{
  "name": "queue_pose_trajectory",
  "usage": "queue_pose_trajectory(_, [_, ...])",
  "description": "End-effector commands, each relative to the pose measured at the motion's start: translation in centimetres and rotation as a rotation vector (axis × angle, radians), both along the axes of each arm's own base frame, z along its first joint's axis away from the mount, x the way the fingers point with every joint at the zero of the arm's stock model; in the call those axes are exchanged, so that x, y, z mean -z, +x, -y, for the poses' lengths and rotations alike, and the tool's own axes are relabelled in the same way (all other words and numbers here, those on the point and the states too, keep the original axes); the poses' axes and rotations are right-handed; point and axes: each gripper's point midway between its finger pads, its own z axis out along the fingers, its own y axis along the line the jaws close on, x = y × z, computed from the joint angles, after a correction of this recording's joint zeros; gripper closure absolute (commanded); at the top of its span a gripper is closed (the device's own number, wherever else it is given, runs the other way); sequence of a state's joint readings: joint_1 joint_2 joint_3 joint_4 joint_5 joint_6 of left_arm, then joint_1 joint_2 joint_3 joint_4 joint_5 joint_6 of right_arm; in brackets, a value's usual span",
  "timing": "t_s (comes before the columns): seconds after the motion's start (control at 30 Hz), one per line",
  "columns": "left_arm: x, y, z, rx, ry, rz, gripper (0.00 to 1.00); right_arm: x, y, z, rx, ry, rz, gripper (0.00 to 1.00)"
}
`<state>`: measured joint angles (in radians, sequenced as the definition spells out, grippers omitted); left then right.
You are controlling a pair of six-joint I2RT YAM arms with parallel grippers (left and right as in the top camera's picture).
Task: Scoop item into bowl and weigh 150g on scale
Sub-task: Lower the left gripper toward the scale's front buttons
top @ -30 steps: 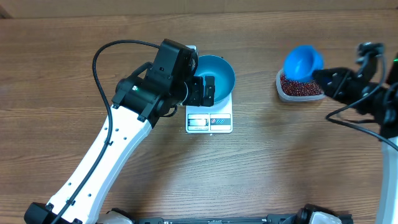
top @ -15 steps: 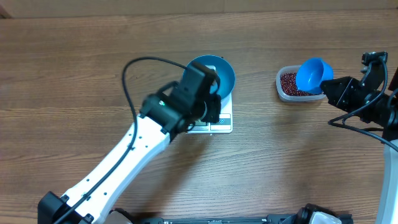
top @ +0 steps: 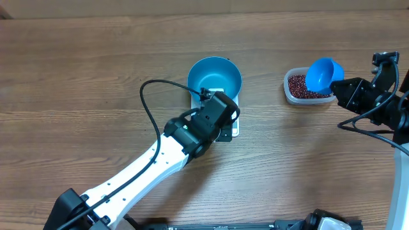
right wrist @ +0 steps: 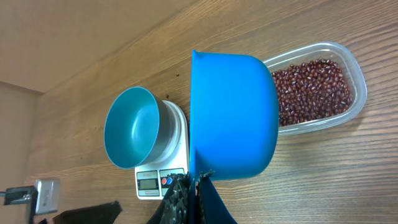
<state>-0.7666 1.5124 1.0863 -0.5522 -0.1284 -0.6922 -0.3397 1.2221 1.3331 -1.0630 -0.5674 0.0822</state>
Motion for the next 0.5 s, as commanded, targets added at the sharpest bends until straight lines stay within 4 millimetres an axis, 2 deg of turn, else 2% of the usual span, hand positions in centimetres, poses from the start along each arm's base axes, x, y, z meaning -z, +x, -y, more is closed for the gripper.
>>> queue_pose_trajectory(0.0, [1.7,0.4,-0.9,-0.067,0.02,0.034,0.96,-0.1,0.1,0.3,0.006,-0.014,0.009,0.96])
queue_pose_trajectory(0.23, [3.3,0.7,-0.7,-0.068,-0.02,0.073,0.96,0.0,0.1,0.4,0.011,-0.019,0.007,0.96])
queue_pose_trajectory(0.47, [4.1,0.6,-0.3,-0.06,-0.016,0.063,0.96,0.0,0.1,0.4,0.013,-0.016,0.006,0.96])
